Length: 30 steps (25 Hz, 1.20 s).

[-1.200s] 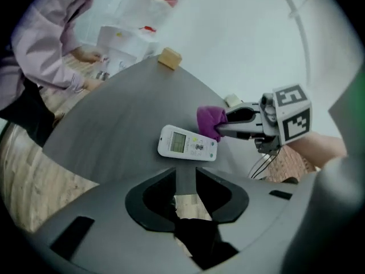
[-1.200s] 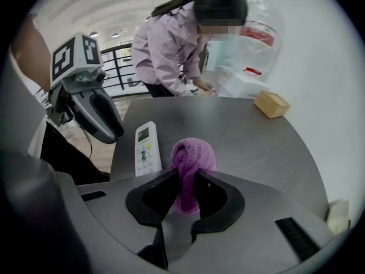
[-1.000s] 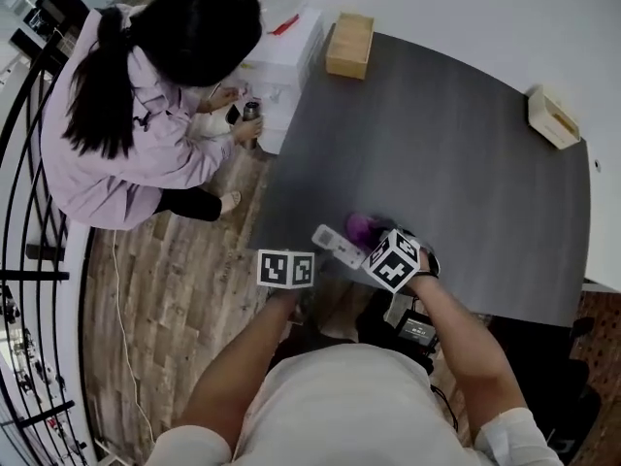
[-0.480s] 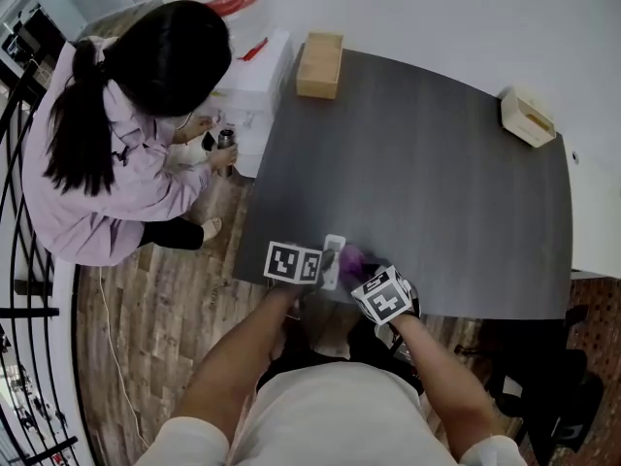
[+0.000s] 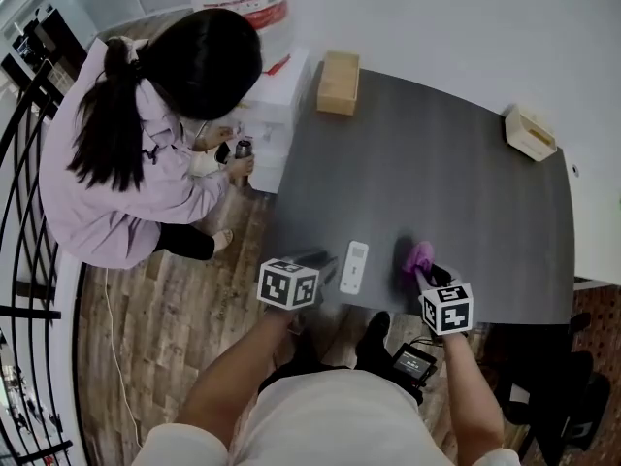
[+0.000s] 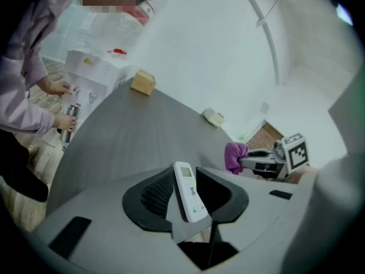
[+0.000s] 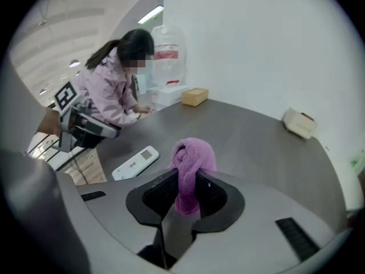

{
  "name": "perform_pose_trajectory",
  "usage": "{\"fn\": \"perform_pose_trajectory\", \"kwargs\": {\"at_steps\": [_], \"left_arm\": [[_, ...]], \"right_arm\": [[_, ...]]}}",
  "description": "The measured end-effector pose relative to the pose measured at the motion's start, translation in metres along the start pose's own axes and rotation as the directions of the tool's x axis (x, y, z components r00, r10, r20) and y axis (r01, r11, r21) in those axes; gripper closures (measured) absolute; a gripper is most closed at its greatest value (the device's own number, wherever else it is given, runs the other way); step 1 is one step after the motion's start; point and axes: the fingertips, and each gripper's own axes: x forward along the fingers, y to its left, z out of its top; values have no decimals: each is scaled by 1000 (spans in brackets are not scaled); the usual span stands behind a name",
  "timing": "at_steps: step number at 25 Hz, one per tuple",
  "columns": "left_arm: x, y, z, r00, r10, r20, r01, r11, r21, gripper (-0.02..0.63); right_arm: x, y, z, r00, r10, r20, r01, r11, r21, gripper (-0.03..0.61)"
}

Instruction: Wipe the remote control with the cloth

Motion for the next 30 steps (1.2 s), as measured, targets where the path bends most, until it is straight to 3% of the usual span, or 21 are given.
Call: {"fn": "perform_pose_trajectory", "kwargs": {"at_steps": [5,9,12,17,26,30], "left_arm": [[-89,0,14,971,-79,224,98,992,-74,506],[-128,-1,13,942,-121,312,171,976,-137,506],[-144,-14,3,928,-146,342,212,963,-165,506],[-171,-46,-12,913,-153,377,222,964,-146,506],[-191,-125,-67,881,-130,455,242,950,-198,520],[-208,-159,-86,870,-111,480,219,960,-175,521]], "right_arm": [[-68,-54,-3,965,-232,123,215,967,140,491],[-101,-71,-11,945,-298,137,257,931,258,491],[-122,-65,-28,946,-284,154,223,919,326,489],[-147,-48,-57,954,-230,191,149,919,364,490],[-214,-49,-99,944,-146,297,42,943,330,491],[-230,-30,-110,935,-66,348,-41,955,293,491]]}}
